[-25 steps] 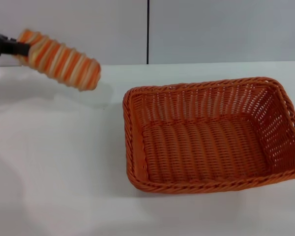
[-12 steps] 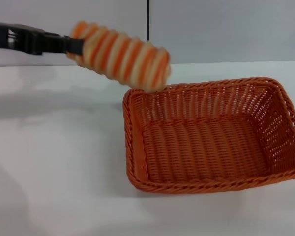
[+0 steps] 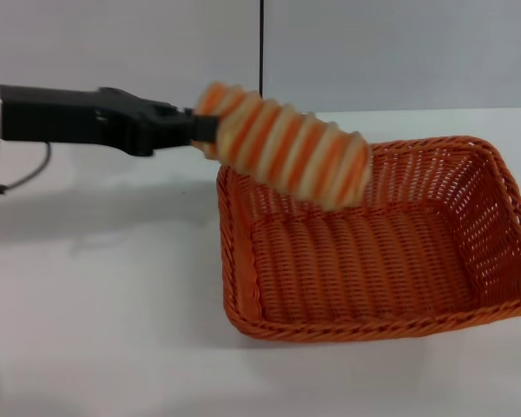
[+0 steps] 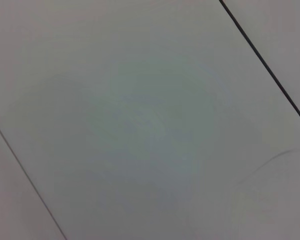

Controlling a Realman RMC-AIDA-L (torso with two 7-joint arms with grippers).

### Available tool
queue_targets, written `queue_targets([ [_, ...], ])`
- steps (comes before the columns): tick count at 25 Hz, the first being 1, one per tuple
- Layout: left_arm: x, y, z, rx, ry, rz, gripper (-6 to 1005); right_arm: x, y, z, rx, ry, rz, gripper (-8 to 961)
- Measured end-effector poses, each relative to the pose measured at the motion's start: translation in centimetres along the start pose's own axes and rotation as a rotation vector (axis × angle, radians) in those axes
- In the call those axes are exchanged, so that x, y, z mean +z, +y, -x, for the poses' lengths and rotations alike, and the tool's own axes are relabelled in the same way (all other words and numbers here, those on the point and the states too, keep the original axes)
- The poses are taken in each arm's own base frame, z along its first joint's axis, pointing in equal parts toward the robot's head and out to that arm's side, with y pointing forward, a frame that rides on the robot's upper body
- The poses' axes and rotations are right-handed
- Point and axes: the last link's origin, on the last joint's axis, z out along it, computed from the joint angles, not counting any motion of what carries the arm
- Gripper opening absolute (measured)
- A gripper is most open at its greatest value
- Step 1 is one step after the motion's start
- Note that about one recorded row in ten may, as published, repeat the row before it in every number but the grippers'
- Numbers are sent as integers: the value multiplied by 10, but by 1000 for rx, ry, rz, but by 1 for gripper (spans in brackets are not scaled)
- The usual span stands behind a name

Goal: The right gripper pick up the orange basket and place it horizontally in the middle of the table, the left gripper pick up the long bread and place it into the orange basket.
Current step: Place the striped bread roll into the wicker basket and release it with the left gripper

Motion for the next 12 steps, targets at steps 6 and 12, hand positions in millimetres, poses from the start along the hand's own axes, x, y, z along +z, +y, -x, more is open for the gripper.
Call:
queue_targets([
  [6,25,15,17,63,-25,8,150,1,-1,-1,1,1,-3,459],
  [12,55,33,31,138,-41,-16,146,1,-1,-1,-1,3,-6,459],
])
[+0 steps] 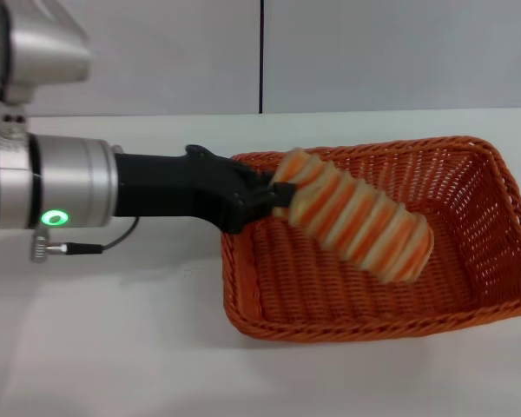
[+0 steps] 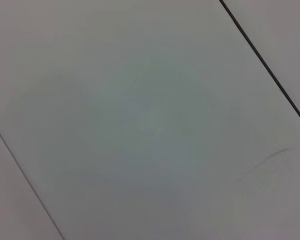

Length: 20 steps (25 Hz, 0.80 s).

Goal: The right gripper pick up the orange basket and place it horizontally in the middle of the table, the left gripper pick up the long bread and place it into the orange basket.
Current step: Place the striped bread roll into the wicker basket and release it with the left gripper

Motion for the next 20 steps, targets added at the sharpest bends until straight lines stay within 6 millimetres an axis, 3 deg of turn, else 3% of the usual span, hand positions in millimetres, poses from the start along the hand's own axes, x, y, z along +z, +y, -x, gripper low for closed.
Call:
queue_targets([
  [10,32,6,11,51,26,-64,141,4,0,1,-13,-5,2,460],
  [20,39,12,17,148,32,-6,142,10,-1,1,-13,-4,5,459],
])
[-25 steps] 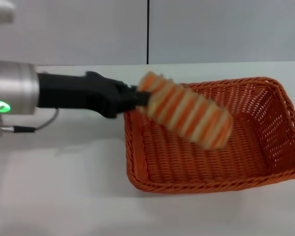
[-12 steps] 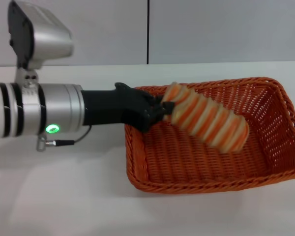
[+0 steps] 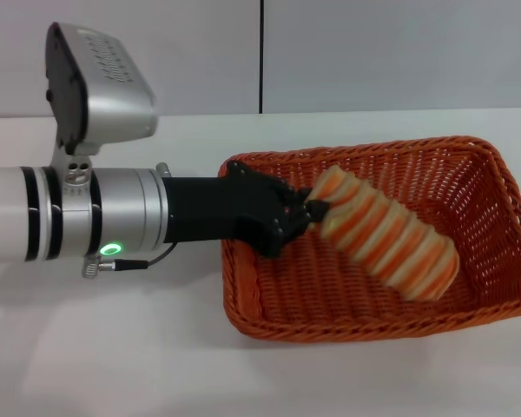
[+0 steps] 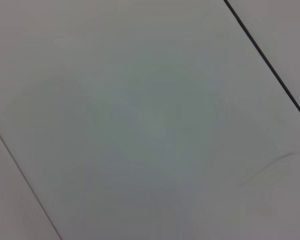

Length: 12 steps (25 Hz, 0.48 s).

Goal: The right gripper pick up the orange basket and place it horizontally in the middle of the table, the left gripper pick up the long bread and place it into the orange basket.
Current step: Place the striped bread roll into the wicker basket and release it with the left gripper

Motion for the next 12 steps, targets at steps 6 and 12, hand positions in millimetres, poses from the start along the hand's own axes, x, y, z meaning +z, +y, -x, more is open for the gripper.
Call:
queue_targets([
  [6,-7,-12,4,-48,69,-9,136,2,-1,1,-4,1,0,458],
  [12,-5,-13,5,-41,67,-12,453,2,-2,2,-6,3,-8,459],
])
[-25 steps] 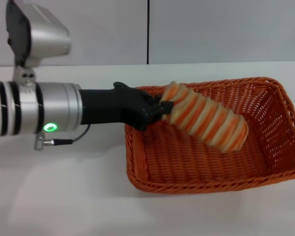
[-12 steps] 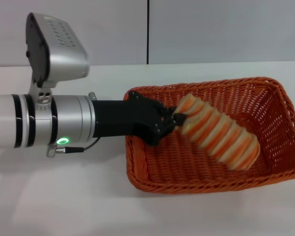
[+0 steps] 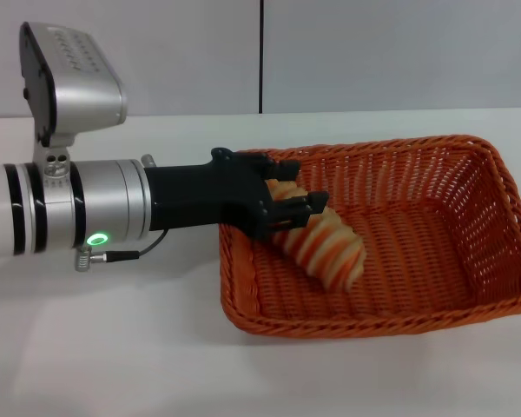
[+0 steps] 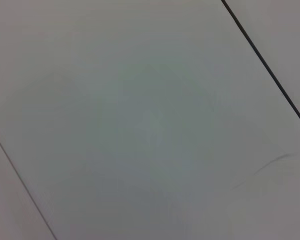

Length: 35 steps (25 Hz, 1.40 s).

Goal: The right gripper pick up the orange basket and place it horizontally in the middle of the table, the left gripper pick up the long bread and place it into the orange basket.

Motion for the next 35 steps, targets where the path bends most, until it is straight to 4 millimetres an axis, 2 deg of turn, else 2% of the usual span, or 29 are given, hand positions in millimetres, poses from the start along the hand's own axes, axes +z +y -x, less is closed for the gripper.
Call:
queue_targets([
  [5,-11,-13,-4,-4,25,-46,659,1,0,0,3,0,2,459],
  [6,-26,-27,-8,-16,56,-97,699,1,0,1,3,0,2,459],
  [8,-41,-39,-11,-39,87,-140,778,0,0,1,3,-1,0,459],
  [9,-62,-54,-14,-67,141,-178,783,-1,0,1,3,-2,-3,459],
  [10,-62,-54,-14,-67,141,-178,788,-1,0,1,3,-2,-3,459],
  [11,-86,-67,-15,-74,209,-197,793,-2,-1,1,3,-2,-5,459],
  [12,-86,-67,-15,-74,209,-197,798,-2,-1,1,3,-2,-5,460],
  [13,-97,-72,-14,-73,243,-203,803,-2,-1,1,2,-2,-6,460],
  [14,-118,-82,-10,-80,316,-229,808,-2,-1,1,0,-3,-8,460],
  [15,-118,-82,-10,-80,316,-229,813,-2,-1,1,0,-3,-8,460],
  [17,-141,-93,4,-87,403,-262,823,-2,-1,1,-5,-3,-7,460],
  [18,-141,-93,4,-87,403,-262,828,-2,-1,2,-10,-5,-7,460],
  [19,-153,-94,14,-70,453,-277,833,-1,-1,3,-20,-9,-3,460],
  [22,-162,-94,23,-47,497,-294,831,1,0,3,-38,-13,5,460],
  [24,-183,-86,46,25,623,-385,829,3,2,2,-76,-19,12,460],
  [25,-183,-86,46,25,623,-385,829,3,2,2,-76,-19,12,460],
  [26,-190,-82,54,44,659,-428,829,3,2,1,-98,-24,10,461],
  [27,-200,-76,70,61,692,-498,829,3,2,0,-111,-28,6,461],
  [35,-205,-61,102,71,655,-584,829,-13,-7,-3,-189,-153,-122,460],
])
